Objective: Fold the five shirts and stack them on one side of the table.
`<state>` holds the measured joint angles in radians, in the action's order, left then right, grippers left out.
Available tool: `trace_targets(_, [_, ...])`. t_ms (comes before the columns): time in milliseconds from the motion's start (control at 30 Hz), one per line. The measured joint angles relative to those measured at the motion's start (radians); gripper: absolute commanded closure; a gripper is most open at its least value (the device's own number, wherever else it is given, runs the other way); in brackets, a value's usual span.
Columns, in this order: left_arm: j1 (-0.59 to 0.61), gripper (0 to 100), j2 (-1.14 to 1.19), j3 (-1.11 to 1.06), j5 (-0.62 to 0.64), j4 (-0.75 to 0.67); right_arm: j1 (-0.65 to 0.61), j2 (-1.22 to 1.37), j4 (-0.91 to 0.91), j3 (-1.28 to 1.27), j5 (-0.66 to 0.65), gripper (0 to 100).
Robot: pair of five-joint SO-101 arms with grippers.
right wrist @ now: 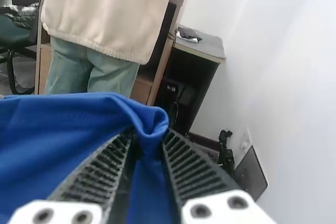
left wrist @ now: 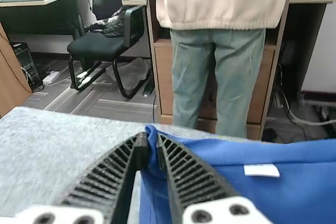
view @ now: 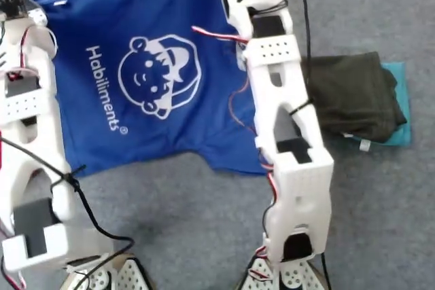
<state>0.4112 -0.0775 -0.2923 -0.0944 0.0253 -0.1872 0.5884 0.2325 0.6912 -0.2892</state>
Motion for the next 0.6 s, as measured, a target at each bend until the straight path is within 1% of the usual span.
trace_targets(100, [0.0,97,0.046,0.058,0.0,0.006,0.0,0.043,0.026,0.068,0.0,98.5])
trace_targets(200, [0.0,97,0.075,0.103,0.0,0.063,0.0,0.057,0.095,0.107,0.0,98.5])
trace_targets(300, [0.0,97,0.097,0.141,0.0,0.094,0.0,0.057,0.123,0.114,0.0,98.5])
trace_targets(400, [-0.002,97,0.098,0.153,0.0,0.095,0.0,0.057,0.137,0.114,0.0,98.5])
trace_targets(467, [-0.009,97,0.098,0.149,0.0,0.107,0.002,0.057,0.176,0.117,0.0,98.5])
trace_targets(533, [-0.015,97,0.097,0.12,0.0,0.158,0.003,0.057,0.255,0.129,0.0,98.5])
trace_targets(600, [-0.015,97,0.083,0.074,0.0,0.258,0.005,0.057,0.368,0.135,0.0,98.5])
